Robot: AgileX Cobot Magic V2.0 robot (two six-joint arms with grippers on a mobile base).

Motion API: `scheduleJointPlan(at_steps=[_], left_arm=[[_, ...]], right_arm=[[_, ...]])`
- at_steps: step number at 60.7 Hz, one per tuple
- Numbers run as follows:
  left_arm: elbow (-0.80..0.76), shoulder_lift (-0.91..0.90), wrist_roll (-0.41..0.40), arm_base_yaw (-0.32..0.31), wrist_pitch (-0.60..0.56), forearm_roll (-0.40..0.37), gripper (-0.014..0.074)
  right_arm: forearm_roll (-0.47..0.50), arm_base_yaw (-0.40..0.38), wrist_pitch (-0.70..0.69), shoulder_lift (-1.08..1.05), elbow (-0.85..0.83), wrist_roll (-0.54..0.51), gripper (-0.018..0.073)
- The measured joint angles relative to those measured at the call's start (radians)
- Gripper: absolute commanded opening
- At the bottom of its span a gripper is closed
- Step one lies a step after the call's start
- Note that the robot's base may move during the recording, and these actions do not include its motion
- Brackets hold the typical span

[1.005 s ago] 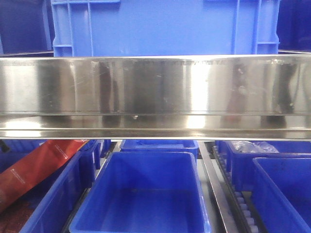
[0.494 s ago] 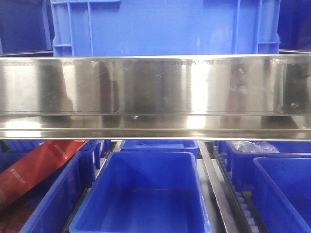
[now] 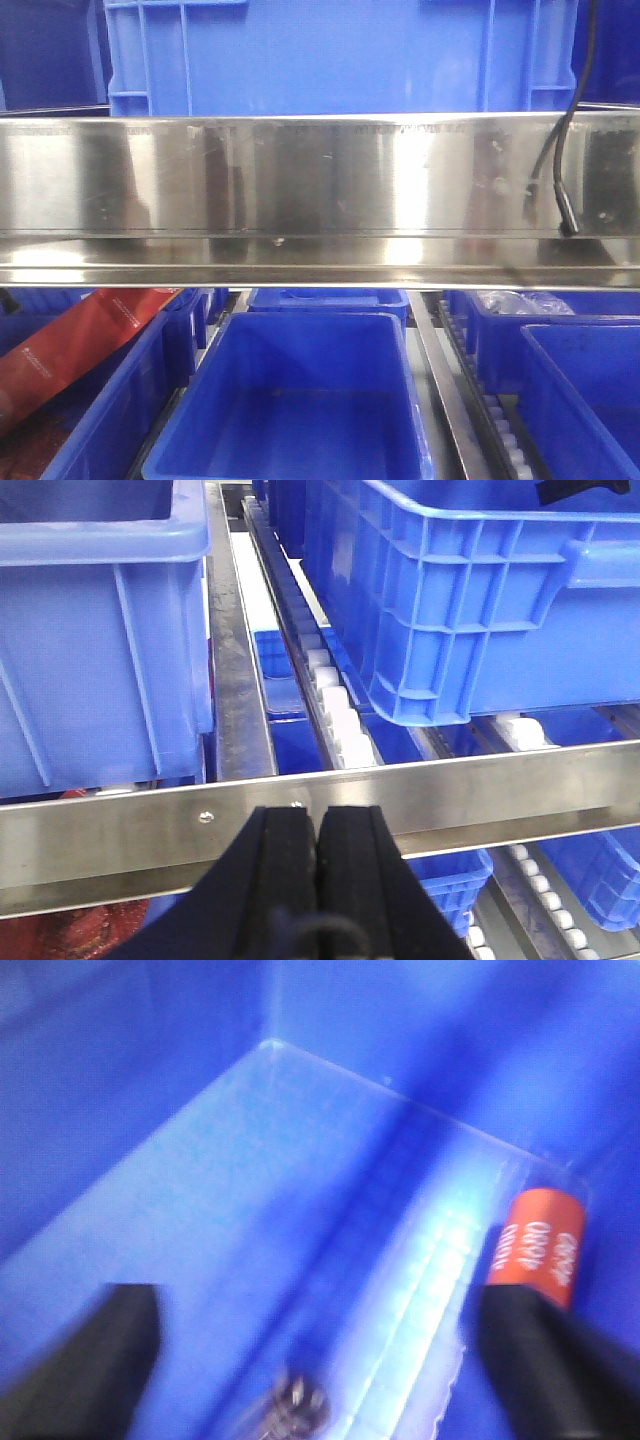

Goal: Place cylindrical capacitor in blue bin on shelf
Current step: 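Lower the brown capacitor into a blue bin and open the right gripper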

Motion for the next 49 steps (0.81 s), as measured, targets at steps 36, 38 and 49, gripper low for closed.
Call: scheduleJointPlan(at_steps=[36,38,49], left_arm=[[0.001,0.000,0.000,0.000,-0.040,0.000,-0.0111],[0.001,0.000,0.000,0.000,-0.049,0.002,-0.0111],[0.032,0.000,0.000,0.000,-0.124,0.008,-0.0111]], right_arm=[[0.002,-0.014,0.009,-0.365,0.151,0.000,-0.0143],[0.002,-0.021,-0.007,-0.404,0.197,0.000,-0.0143],[-0.002,-0.067,-0.123,-0.641,0.510,0.000,-0.0143]])
